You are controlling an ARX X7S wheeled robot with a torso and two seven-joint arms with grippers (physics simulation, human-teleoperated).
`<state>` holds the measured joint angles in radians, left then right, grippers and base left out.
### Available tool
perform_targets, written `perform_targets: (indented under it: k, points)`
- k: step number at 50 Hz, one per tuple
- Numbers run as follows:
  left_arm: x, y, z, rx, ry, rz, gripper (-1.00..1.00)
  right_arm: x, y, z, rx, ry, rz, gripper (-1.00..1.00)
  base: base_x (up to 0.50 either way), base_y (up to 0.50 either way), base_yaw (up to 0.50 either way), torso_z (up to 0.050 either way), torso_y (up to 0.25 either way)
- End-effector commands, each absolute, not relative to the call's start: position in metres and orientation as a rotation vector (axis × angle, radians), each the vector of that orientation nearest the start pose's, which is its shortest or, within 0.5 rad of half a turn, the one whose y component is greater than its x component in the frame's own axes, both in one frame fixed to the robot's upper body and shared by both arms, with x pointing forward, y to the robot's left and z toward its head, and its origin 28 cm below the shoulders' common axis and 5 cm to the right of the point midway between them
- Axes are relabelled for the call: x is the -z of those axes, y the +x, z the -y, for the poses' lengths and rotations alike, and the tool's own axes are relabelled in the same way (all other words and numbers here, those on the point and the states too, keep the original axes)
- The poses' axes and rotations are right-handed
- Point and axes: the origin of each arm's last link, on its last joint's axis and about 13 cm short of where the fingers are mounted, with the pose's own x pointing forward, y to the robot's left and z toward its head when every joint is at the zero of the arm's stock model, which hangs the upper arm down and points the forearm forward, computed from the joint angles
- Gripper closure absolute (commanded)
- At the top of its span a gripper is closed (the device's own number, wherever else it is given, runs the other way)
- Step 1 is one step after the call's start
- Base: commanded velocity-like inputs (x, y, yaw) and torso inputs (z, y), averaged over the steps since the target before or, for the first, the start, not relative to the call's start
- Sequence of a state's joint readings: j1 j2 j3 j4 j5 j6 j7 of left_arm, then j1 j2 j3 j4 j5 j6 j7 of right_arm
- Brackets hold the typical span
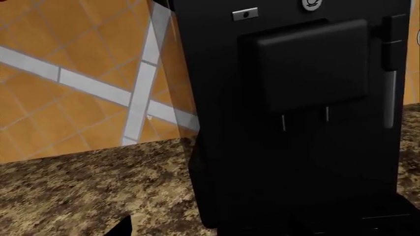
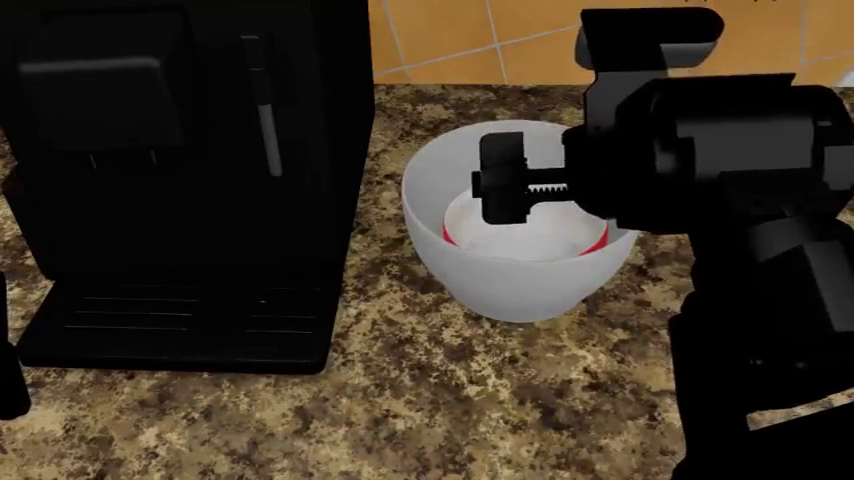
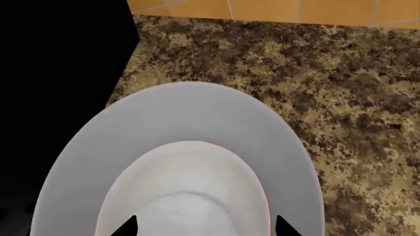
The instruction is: Stack the bowls from largest to smallest.
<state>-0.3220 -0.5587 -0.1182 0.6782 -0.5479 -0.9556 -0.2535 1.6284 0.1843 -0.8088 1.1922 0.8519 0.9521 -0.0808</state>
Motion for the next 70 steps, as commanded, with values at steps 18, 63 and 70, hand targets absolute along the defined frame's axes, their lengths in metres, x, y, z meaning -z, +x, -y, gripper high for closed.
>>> perform_targets:
  k: [18, 63, 70]
  points:
    - [-0.183, 0.218, -0.289, -0.073, 0.187, 0.031, -1.0, -0.292, 0.328, 0.132, -0.166, -0.093, -0.331, -1.0, 0.0, 0.0, 0.0, 0.0, 0.0]
    - [-0.316, 0.237, -0.311, -0.091, 0.319, 0.124, -1.0, -0.379, 0.218, 0.23, 0.07, -0.161, 0.126, -1.0, 0.0, 0.0, 0.0, 0.0, 0.0]
    - [-0.337, 0.242, -0.314, -0.103, 0.314, 0.165, -1.0, -0.396, 0.221, 0.228, 0.063, -0.172, 0.137, -1.0, 0.0, 0.0, 0.0, 0.0, 0.0]
